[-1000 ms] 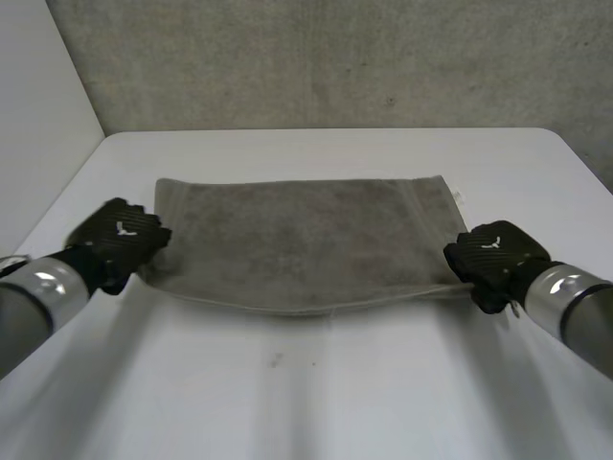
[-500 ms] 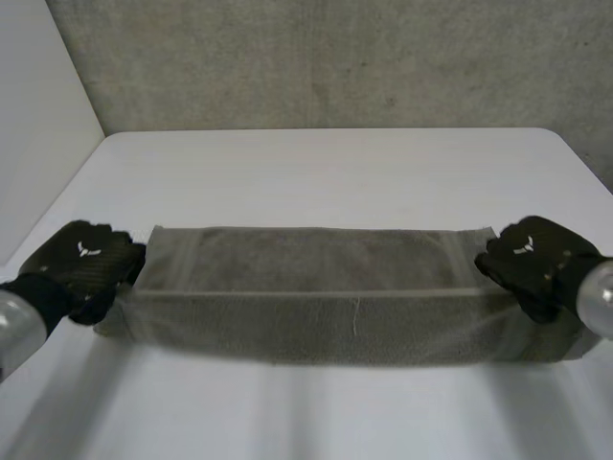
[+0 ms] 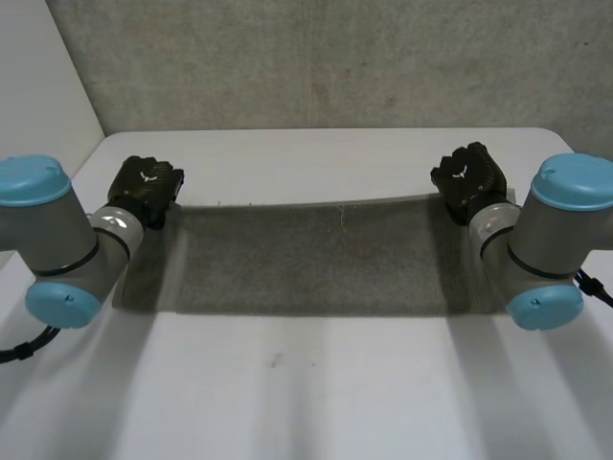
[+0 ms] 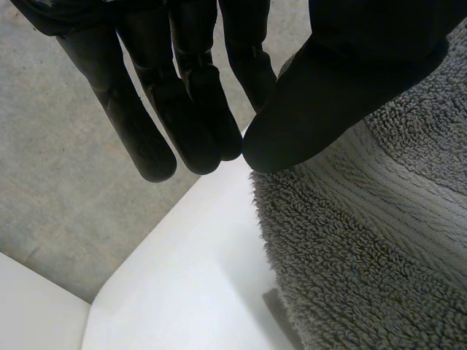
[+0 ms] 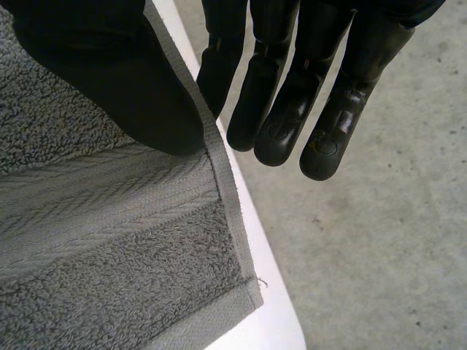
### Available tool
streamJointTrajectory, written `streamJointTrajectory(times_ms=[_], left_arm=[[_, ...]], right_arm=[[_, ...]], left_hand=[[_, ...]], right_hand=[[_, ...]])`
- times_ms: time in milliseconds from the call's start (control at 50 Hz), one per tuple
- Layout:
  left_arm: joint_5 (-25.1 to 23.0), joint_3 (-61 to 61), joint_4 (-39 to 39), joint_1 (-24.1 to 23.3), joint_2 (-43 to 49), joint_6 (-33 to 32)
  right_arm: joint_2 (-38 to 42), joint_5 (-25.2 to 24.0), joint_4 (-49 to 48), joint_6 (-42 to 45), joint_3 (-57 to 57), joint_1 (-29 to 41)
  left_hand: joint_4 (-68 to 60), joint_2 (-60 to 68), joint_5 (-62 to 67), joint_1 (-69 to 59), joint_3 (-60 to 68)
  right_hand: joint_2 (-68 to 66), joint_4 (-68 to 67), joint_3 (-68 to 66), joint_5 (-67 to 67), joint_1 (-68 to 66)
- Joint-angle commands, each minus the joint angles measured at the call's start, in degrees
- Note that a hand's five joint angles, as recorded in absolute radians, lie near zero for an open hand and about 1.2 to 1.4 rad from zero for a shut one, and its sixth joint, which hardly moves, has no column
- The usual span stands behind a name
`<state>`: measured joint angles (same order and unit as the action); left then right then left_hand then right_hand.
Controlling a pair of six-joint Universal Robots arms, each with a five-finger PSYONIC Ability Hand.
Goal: Fold the towel.
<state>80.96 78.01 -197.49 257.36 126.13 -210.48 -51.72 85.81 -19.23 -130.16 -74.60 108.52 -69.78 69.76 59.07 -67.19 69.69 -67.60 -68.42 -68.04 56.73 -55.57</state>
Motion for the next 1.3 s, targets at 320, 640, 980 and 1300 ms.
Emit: streamJointTrajectory(times_ms=[320,640,980,1300], left_arm=[[0.1,-0.8,-0.8,-2.3,-1.7,0.1],[-0.4,13.0,-0.9,-1.2,-19.3,4.3],[-0.7,23.6,-7.5,3.1,-21.4,9.9],[-0.8,26.6,-9.4,3.2,-21.5,9.9]], right_arm=[[-5.2,4.8,0.2,-10.1,0.6,0.3],[-18.5,-0.3,19.4,-17.6,-11.0,-3.0],[-20.2,-11.9,15.3,-18.7,-24.5,-14.5],[-9.7,-14.0,7.0,-17.4,-23.2,-17.9]], left_hand=[[59.8,-59.8,-59.1,57.2,-59.7],[59.8,-59.8,-59.1,57.2,-59.7],[59.8,-59.8,-59.1,57.2,-59.7],[59.8,-59.8,-59.1,57.2,-59.7]], right_hand=[[57.6,58.4,58.0,-56.7,45.6],[57.6,58.4,58.0,-56.7,45.6],[47.8,48.6,48.2,-46.9,35.7],[21.2,22.0,21.6,-20.3,9.2]])
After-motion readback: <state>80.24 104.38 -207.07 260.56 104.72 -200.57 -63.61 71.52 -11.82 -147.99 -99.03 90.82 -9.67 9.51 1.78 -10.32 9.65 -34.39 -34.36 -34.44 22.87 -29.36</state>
